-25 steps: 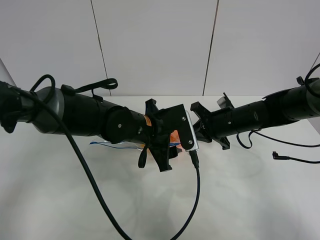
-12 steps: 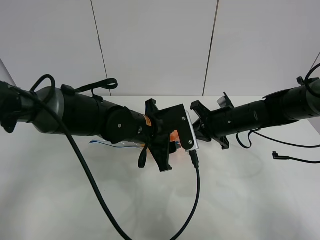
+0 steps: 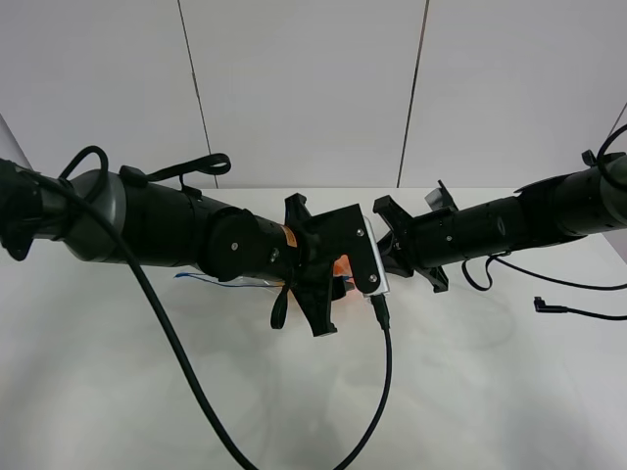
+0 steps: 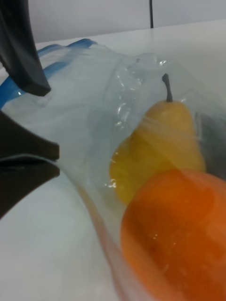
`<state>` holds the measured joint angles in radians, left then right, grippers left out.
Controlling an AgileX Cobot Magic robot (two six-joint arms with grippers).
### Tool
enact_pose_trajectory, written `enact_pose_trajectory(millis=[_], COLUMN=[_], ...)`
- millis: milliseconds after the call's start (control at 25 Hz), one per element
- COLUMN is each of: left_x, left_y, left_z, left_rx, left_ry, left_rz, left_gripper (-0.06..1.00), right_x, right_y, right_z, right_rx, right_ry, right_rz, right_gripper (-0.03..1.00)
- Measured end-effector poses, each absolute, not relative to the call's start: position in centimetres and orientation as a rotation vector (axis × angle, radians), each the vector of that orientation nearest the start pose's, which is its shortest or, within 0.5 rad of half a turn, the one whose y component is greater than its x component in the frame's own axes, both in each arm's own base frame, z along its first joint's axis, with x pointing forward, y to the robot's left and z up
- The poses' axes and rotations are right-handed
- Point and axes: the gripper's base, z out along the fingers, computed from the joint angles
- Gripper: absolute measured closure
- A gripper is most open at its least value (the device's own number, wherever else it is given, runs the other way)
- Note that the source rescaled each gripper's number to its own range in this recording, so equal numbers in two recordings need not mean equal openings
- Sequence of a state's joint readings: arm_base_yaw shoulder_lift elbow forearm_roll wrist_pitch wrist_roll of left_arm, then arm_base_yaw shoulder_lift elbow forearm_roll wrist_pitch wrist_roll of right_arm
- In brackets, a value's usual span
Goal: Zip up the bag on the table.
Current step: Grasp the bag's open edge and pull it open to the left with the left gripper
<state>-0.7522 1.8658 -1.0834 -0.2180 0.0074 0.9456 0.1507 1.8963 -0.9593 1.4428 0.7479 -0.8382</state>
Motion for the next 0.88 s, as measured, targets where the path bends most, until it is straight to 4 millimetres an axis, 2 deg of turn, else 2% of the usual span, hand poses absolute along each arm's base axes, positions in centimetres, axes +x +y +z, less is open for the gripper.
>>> enact_pose_trajectory(millis=[80,320,480,720,880], left_x=[28.84,28.83,28.82,28.82,28.82], left_y=[-27.01,-27.00,-27.00,-27.00,-27.00], left_z=[17.94,17.93,17.92,17.92,17.92], left_rx=[1.533,1.534,1.536,1.536,1.536], left_ry=[1.678,1.679,1.681,1.681,1.681], left_rz=[-0.015,-0.015,-0.016,-0.016,-0.016], left_gripper=[0.49,0.71,0.76,0.78,0.91], right_x=[33.38,33.39,33.40,33.40,33.40], right_y=[11.28,11.29,11.29,11.29,11.29], right_z=[14.91,14.92,14.93,14.93,14.93], right_rx=[0.217,0.219,0.221,0.221,0.221], right_ry=[2.582,2.581,2.580,2.580,2.580], right_rz=[1.214,1.216,1.218,1.218,1.218], right_gripper=[0.97,0.97,0.97,0.97,0.97])
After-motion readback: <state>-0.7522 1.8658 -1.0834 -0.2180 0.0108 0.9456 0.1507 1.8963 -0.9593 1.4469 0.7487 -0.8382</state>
